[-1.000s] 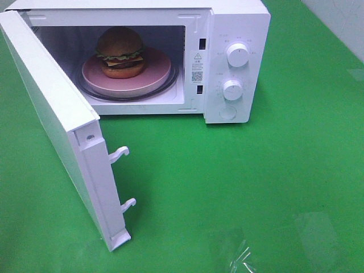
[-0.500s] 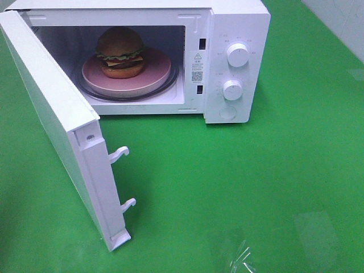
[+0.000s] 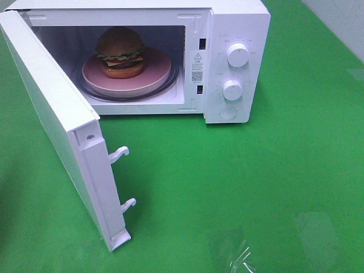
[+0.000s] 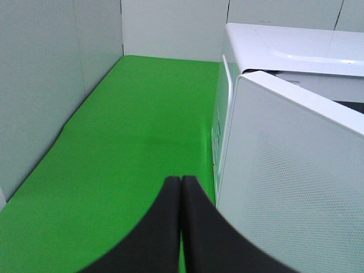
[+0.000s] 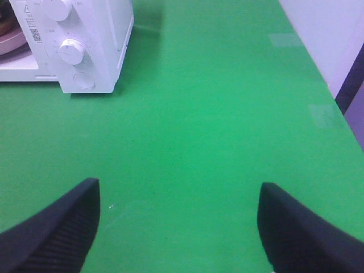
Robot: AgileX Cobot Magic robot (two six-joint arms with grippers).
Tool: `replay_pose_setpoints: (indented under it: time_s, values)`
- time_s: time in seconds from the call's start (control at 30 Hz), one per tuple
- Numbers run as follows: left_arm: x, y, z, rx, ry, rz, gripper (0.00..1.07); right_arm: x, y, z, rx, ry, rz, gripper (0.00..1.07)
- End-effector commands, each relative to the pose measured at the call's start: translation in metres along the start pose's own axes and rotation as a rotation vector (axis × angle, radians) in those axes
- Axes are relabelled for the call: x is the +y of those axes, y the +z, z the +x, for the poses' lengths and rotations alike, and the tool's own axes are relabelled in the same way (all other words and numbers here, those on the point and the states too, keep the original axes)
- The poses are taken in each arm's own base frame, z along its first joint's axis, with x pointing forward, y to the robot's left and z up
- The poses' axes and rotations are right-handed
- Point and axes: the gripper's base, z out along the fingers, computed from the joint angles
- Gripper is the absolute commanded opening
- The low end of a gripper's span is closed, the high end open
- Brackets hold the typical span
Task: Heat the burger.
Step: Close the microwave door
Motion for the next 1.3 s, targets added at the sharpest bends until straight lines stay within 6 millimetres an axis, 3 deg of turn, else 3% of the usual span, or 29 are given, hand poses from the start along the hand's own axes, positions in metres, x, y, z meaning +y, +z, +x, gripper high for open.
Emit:
replay_pose_setpoints:
  time_s: [0.03, 0.13, 0.2, 0.43, 0.67, 1.03, 1.3]
  values:
    - [-0.004, 0.016, 0.006, -0.048, 0.026, 0.039, 0.0, 0.0, -0.004, 0.001, -0.035, 0.001, 0.002, 0.74]
    - [-0.006, 0.019, 0.008, -0.045, 0.035, 0.058, 0.0, 0.0, -0.004, 0.001, -0.035, 0.001, 0.002, 0.74]
    - [-0.015, 0.033, 0.023, 0.011, 0.066, 0.16, 0.0, 0.0, -0.004, 0.001, -0.035, 0.001, 0.002, 0.74]
    - [-0.028, 0.053, 0.043, 0.018, 0.102, 0.316, 0.0, 0.0, -0.004, 0.001, -0.035, 0.001, 0.002, 0.74]
    - [-0.038, 0.068, 0.064, 0.085, 0.082, 0.379, 0.0, 0.0, -0.004, 0.001, -0.035, 0.001, 0.002, 0.74]
    - [-0.075, 0.097, 0.073, 0.126, 0.082, 0.49, 0.0, 0.0, -0.004, 0.001, -0.035, 0.001, 0.002, 0.74]
    - [-0.09, 0.111, 0.073, 0.117, 0.062, 0.504, 0.0, 0.0, -0.004, 0.001, -0.035, 0.001, 0.002, 0.74]
